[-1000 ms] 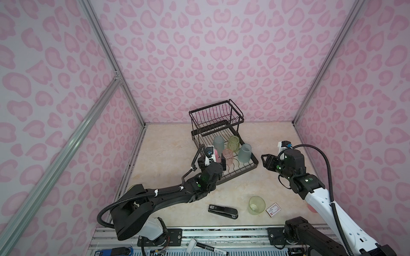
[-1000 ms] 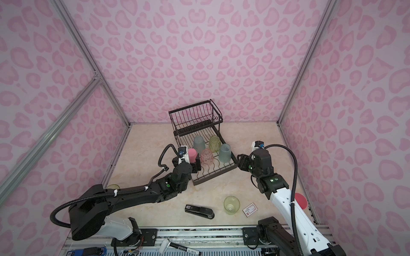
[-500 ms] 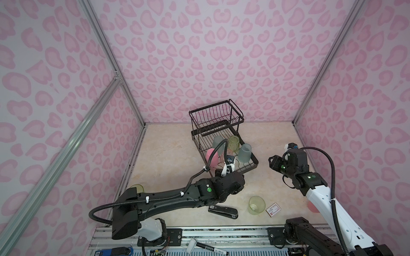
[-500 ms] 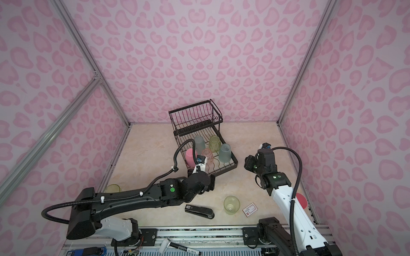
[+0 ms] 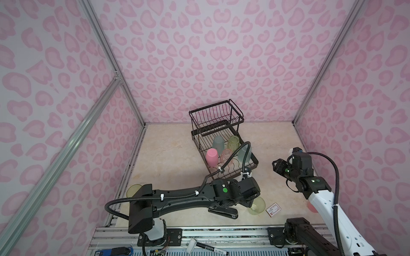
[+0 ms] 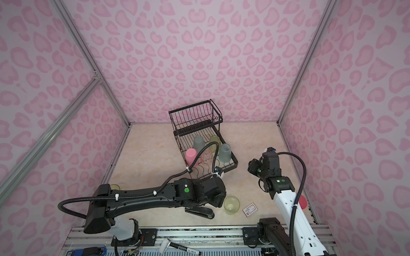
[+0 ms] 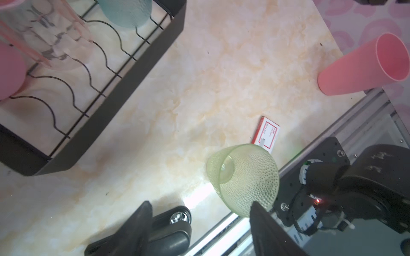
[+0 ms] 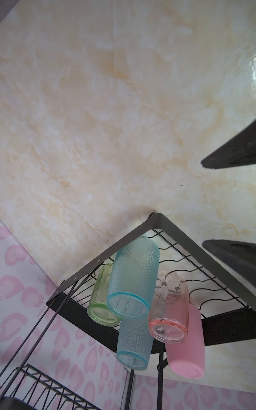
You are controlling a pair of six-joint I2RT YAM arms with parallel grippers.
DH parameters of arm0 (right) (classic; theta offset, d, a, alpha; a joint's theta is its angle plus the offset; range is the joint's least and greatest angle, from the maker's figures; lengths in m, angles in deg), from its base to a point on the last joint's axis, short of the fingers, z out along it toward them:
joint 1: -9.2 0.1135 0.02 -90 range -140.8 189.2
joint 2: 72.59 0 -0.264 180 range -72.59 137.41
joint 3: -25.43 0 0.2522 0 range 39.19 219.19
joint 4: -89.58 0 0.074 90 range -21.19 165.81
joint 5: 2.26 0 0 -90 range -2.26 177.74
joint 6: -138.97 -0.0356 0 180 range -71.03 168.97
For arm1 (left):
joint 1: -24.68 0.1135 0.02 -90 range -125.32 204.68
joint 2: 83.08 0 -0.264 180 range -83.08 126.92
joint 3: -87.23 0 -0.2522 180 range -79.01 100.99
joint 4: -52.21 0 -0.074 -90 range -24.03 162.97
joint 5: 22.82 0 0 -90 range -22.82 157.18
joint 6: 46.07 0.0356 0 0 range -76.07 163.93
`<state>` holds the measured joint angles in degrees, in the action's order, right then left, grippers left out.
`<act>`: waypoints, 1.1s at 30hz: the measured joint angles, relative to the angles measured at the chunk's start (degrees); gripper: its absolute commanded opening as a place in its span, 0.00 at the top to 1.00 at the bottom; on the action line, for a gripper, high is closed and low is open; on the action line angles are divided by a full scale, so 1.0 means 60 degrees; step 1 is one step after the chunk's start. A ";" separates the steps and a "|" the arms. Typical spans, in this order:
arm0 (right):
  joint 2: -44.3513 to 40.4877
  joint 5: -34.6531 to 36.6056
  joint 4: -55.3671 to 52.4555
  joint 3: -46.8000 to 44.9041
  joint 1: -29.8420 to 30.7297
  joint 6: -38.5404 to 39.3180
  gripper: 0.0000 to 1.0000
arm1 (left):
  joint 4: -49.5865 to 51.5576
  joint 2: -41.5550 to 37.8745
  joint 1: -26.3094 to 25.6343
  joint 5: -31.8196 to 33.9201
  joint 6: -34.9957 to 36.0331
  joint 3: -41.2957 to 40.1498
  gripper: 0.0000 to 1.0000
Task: Load cups into a dish rack
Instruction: Pick up the cup from the bottom-center of the table.
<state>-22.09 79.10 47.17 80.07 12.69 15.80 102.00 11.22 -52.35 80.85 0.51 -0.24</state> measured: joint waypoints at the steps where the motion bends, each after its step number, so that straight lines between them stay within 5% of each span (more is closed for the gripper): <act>1: -0.0040 0.0000 -0.0025 -0.0044 -0.0076 0.0000 0.48 | 0.0055 0.0095 -0.0029 -0.0109 0.0004 0.0106 0.32; 23: -0.1570 -0.0066 -0.0350 -0.1239 -0.0608 -0.0299 0.48 | 0.1730 0.2823 -0.0255 -0.0976 -0.0080 0.2466 0.55; 33: -0.1829 -0.0080 -0.0361 -0.1577 -0.0605 -0.0408 0.49 | 0.2422 0.3479 -0.0226 -0.0539 -0.0208 0.3067 0.81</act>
<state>-33.06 78.62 45.01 70.61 9.06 13.35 116.53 32.09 -53.71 77.61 -0.73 18.16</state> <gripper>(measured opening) 0.513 0.218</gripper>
